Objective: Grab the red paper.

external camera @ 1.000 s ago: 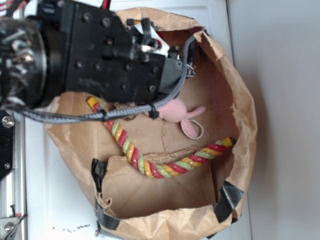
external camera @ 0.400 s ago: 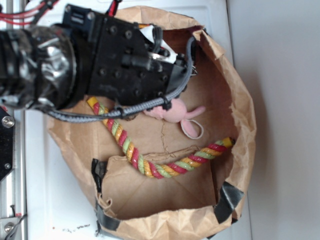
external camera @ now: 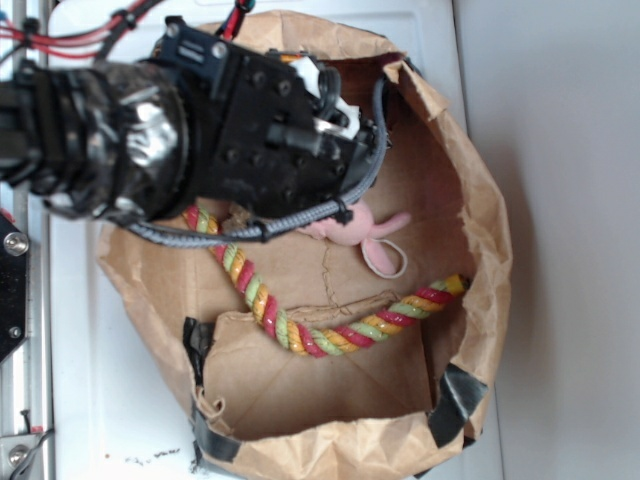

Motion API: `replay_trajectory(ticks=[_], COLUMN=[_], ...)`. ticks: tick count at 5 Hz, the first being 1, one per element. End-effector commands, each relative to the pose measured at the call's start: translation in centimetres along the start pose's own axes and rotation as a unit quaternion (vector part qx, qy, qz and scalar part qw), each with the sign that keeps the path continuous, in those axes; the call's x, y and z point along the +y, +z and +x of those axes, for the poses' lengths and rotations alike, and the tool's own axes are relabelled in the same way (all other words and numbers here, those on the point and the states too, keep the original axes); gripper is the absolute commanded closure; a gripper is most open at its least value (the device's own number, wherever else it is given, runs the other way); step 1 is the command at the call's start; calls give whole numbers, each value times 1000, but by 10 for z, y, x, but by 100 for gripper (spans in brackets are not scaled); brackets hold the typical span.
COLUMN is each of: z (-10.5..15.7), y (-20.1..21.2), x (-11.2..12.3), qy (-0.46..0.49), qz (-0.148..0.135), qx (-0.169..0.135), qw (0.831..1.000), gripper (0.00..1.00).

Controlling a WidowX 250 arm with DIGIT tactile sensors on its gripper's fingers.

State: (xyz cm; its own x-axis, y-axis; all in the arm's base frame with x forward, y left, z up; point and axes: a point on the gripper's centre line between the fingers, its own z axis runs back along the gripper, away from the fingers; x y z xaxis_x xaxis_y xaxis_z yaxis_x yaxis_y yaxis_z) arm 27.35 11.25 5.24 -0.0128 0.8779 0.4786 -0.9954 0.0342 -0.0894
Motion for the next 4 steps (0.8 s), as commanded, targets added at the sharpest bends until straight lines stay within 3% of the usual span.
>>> replay_trajectory(ticks=[1,3,4], z=[4,-8,-2], y=[7,9,6], x=[16,19,14], qy=[30,26,30], qz=[8,13,19], qx=[-24,-36,-30], qw=[999,999,999], gripper=[0,0,0])
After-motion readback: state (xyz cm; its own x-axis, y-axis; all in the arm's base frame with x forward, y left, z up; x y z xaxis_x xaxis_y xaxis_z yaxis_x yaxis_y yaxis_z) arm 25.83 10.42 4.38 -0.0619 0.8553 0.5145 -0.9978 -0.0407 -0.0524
